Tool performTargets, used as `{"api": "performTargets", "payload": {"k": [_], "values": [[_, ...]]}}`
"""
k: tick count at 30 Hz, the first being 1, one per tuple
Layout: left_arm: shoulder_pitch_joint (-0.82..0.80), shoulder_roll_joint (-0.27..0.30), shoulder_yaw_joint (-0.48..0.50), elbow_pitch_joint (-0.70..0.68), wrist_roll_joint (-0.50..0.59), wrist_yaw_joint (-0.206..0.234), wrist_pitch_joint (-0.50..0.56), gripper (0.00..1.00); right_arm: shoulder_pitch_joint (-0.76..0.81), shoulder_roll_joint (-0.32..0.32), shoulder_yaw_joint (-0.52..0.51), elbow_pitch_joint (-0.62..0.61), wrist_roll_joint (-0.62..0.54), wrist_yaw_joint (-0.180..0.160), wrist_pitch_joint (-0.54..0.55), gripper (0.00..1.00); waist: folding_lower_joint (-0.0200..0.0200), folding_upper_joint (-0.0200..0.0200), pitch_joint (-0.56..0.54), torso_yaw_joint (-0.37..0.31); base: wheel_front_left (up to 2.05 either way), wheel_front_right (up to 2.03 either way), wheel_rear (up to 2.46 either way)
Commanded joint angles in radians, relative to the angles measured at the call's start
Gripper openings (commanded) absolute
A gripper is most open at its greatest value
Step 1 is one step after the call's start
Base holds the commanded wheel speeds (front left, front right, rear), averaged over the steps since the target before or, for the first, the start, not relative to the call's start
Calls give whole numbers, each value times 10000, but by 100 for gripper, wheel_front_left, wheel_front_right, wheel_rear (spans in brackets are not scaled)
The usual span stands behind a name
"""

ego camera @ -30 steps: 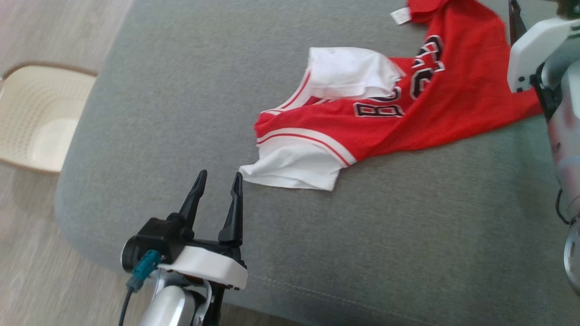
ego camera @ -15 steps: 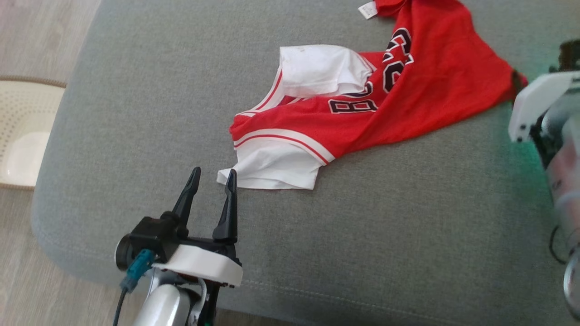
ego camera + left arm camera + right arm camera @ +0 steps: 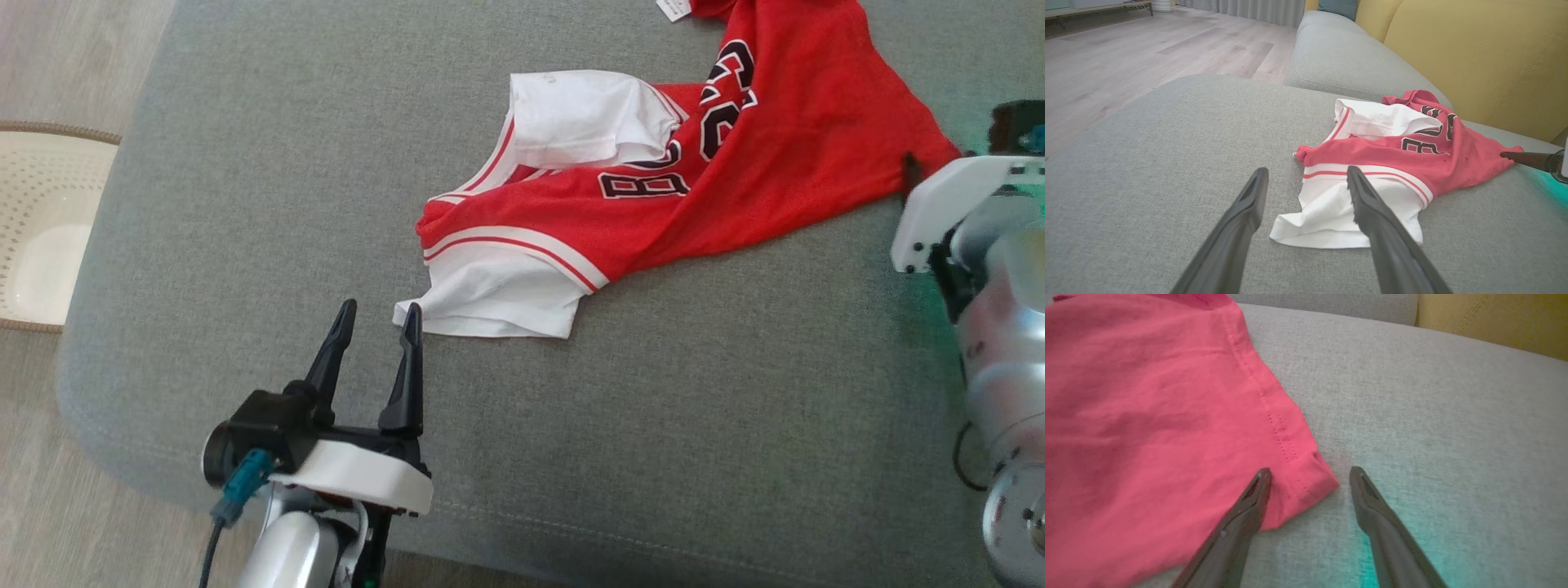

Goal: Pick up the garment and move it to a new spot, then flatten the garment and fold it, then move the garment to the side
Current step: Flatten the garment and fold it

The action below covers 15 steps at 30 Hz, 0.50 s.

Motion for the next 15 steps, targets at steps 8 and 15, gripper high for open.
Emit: {"api": "performTargets", "payload": {"k": [8, 15], "values": [[-210, 7, 490, -274, 127, -11, -124, 100, 70, 606, -77, -61, 178, 67, -280, 0, 0, 0, -172, -289, 0, 0, 0], [-17, 7, 635, -287, 144, 21, -124, 100, 209, 1058, -510, 46, 1256, 67, -1571, 0, 0, 0, -571, -788, 0, 0, 0]]}}
